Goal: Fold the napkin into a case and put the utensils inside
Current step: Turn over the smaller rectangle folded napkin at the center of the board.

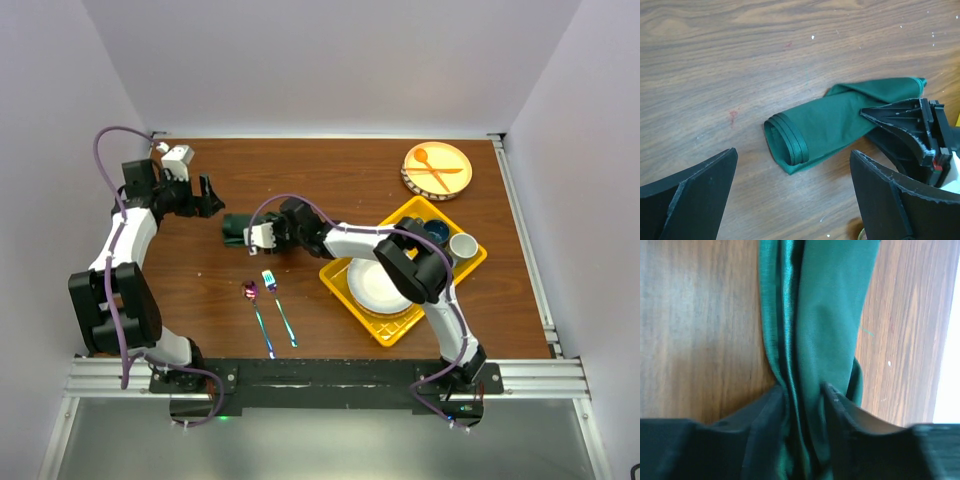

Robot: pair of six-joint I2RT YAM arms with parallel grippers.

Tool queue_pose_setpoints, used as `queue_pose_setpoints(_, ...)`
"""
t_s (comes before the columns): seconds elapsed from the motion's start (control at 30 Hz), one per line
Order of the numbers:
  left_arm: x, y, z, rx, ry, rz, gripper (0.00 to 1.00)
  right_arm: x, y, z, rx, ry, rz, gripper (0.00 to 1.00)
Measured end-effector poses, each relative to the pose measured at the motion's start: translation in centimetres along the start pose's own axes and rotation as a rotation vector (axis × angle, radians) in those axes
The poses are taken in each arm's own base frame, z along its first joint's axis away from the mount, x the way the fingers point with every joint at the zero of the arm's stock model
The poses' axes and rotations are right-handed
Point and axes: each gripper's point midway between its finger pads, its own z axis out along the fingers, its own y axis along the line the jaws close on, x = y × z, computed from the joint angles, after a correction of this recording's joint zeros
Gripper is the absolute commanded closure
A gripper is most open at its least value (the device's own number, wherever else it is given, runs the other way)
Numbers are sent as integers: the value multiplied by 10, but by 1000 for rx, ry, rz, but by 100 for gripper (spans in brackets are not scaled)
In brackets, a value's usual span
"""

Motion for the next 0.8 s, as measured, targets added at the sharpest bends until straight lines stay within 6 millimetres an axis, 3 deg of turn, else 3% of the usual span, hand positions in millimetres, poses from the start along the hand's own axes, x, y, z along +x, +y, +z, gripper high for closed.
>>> queue_pose_setpoints(0.17, 1, -8, -2, 47, 3, -24, 0, -2, 1, -6, -24, 18, 88, 46)
queue_pose_setpoints(0.27, 1, -16, -3, 96, 1, -36, 7, -9, -3, -12, -37, 26, 162, 35)
queue_pose_setpoints(0.37, 0, -24, -2, 143, -2, -56, 26, -18, -9, -25, -40, 20, 211, 33)
queue_pose_setpoints(0.47, -2, -29, 2, 189, -13, -78, 50, -31, -23, -42, -30, 0, 252, 28)
queue_pose_setpoints(0.63, 0, -37, 15, 259, -8, -129, 73, -37, -48, -54, -37, -29, 318, 25)
queue_pose_setpoints(0.8, 11, -51, 34, 314, 36, -160, 84, -28, -89, -73, -59, -68, 494, 40)
